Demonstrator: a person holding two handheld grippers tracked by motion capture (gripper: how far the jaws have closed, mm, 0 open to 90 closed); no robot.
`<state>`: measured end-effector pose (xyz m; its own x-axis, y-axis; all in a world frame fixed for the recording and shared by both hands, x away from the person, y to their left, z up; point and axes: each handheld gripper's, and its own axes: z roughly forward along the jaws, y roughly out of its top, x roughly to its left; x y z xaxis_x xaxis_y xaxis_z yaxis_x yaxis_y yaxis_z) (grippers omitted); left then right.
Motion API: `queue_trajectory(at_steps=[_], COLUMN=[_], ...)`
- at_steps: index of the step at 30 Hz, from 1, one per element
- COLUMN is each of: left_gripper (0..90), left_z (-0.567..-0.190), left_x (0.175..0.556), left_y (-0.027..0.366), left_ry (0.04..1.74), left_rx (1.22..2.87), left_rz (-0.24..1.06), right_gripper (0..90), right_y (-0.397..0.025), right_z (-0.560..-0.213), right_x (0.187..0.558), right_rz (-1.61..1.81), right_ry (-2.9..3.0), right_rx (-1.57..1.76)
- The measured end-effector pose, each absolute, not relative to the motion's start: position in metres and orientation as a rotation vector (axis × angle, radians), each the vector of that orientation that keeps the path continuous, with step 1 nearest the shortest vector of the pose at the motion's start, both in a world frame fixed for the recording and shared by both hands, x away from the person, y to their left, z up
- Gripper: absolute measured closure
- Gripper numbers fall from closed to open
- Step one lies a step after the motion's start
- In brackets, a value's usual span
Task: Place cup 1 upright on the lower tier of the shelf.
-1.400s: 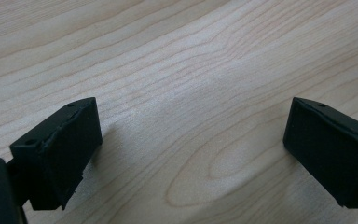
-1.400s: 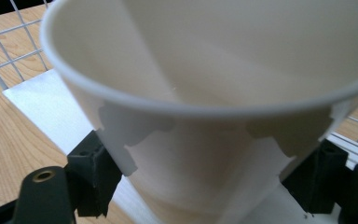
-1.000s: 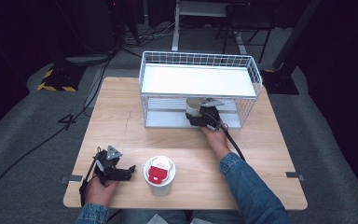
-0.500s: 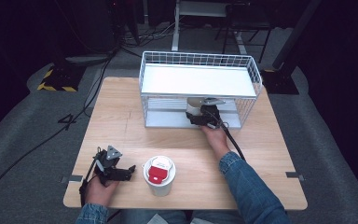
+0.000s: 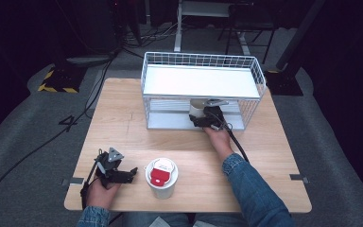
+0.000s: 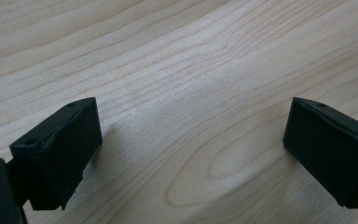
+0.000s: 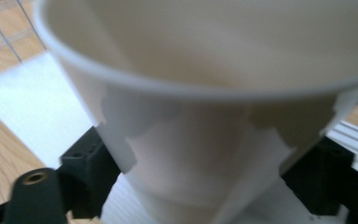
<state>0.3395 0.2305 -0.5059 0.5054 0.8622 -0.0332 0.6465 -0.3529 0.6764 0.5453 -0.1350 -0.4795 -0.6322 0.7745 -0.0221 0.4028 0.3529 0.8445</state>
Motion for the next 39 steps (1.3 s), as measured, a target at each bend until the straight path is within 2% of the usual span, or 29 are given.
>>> queue_trajectory(at_steps=[3,16,21,31,39], left_gripper=[4.8,4.8,4.7,4.7,4.7], left_z=[-0.506,-0.506,-0.506,-0.506,-0.506], left_x=[0.339,0.339,0.34,0.34,0.339], left_y=[0.231,0.231,0.23,0.23,0.23], left_ry=[1.229,1.229,1.228,1.226,1.229], left_rx=[2.113,2.113,2.111,2.119,2.114], left_rz=[0.438,0.438,0.437,0.436,0.438], right_gripper=[15.3,14.4,8.7,1.5,1.3], right_y=[-0.136,-0.142,-0.145,-0.154,-0.17], right_z=[-0.48,-0.476,-0.474,-0.464,-0.447], right_x=[0.546,0.542,0.538,0.52,0.497], right_rz=[1.189,1.187,1.196,1.195,1.26], right_ry=[2.206,2.222,2.227,2.252,2.247], right_rx=[1.04,1.036,1.035,1.008,0.991])
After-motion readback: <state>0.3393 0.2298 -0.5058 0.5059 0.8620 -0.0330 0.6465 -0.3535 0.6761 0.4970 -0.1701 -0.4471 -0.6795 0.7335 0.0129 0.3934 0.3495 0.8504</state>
